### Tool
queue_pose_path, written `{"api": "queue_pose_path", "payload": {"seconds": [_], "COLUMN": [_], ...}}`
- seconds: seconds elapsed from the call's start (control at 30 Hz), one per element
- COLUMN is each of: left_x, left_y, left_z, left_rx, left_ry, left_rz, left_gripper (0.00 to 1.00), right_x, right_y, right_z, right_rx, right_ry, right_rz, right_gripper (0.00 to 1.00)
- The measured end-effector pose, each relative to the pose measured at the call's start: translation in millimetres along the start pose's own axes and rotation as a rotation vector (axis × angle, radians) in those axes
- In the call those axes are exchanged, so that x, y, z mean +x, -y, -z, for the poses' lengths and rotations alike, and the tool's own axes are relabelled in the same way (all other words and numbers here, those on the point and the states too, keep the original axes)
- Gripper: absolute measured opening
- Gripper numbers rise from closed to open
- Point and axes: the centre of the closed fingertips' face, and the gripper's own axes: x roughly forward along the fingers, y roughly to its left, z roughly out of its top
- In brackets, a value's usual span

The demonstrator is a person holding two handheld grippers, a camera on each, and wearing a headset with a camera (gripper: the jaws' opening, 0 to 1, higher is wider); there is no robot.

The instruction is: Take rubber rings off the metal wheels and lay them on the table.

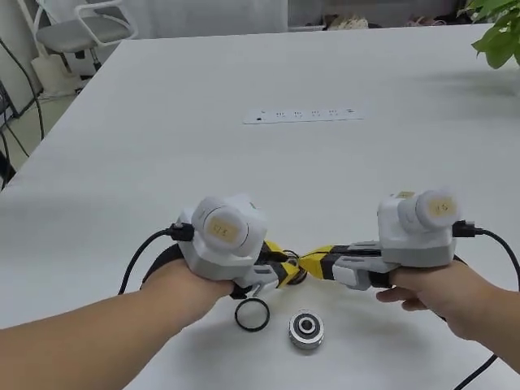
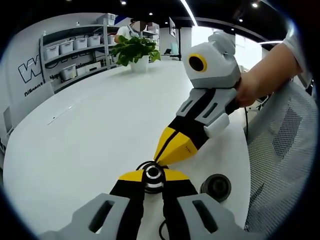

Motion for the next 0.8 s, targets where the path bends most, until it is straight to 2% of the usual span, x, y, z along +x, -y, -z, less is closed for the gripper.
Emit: {"api": "queue_pose_path", "payload": {"seconds": [0.1, 0.3, 0.4, 0.8], "left_x": [-0.4, -6.2, -9.7, -31.8], "left_y": [1.6, 0.0, 1.4, 4.2], "left_z": [-2.1, -6.8, -8.0, -23.8], "left_rx": [-0.008, -0.007, -0.005, -0.003], "left_ry": [-0.004, 0.006, 0.013, 0.066], "left_rz": [0.011, 0.012, 0.017, 0.02], "left_gripper": [0.12, 0.12, 0.18, 0.27], "right_x": [-0.5, -1.7, -2.7, -6.4], "right_y": [0.8, 1.4, 1.8, 1.5], "right_z": [-0.5, -3.6, -5.3, -11.8], "right_rx": [0.006, 0.011, 0.017, 0.021], "right_ry": [0.003, 0.014, 0.019, 0.036], "right_rz": [0.001, -0.002, -0.001, -0.009], "right_gripper": [0.0, 0.0, 0.0, 0.0]}}
